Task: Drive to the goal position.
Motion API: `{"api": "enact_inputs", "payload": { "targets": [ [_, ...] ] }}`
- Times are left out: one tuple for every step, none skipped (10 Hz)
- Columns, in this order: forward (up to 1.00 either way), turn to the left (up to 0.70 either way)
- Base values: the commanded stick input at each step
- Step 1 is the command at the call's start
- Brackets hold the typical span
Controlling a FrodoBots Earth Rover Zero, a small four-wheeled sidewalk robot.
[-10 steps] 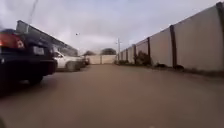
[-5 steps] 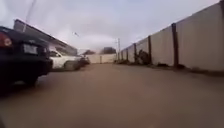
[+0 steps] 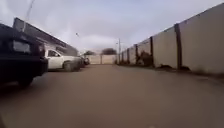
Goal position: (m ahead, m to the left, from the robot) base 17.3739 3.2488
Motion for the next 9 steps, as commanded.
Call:
{"api": "enact_inputs", "payload": {
  "targets": [
    [0.50, 0.00],
    [0.50, 0.00],
    [0.50, 0.00],
    [0.50, 0.00],
    [0.50, 0.00],
    [0.50, 0.00],
    [0.50, 0.00],
    [0.50, 0.00],
    [0.50, 0.00]
  ]
}}
